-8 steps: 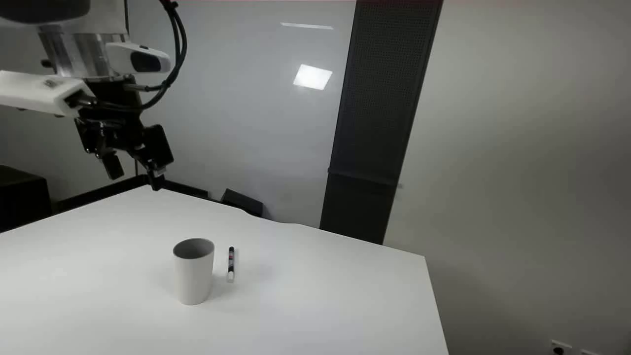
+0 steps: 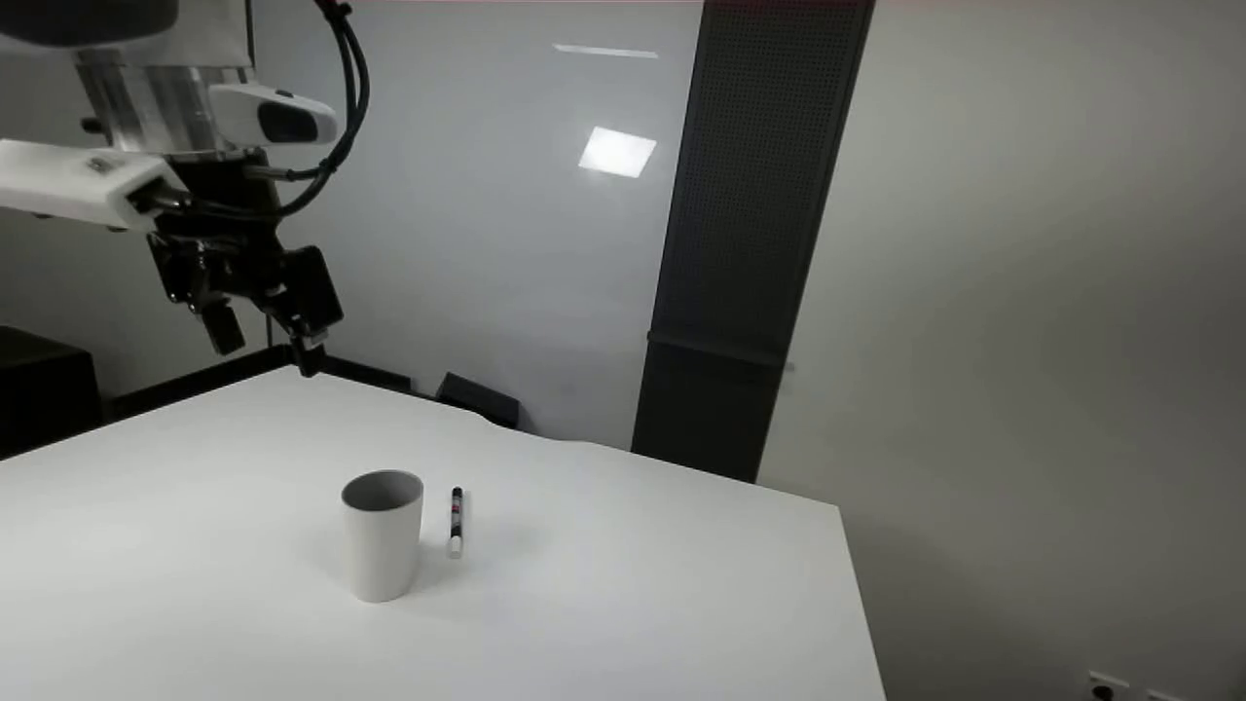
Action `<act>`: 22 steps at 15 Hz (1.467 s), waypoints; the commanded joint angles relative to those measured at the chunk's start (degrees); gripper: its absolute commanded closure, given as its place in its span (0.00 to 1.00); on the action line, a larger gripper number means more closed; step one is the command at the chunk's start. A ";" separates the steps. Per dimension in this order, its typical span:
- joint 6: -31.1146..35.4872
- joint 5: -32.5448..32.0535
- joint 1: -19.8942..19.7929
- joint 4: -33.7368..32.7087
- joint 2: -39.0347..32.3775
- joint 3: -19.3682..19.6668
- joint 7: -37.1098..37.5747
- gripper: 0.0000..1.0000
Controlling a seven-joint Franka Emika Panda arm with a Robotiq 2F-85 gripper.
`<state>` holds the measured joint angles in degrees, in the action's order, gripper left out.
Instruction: Put the black marker inside the mug
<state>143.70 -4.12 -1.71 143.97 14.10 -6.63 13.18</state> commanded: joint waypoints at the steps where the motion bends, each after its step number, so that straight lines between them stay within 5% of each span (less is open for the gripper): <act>1: -0.17 -0.18 0.65 -0.07 0.02 0.69 0.06 0.00; 11: -0.36 1.78 0.37 -5.08 -9.35 4.17 -7.55 0.00; 22: -5.58 7.14 -5.35 -35.85 -42.85 8.14 -25.84 0.00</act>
<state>141.60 2.37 -5.36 119.39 -19.83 1.83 -9.90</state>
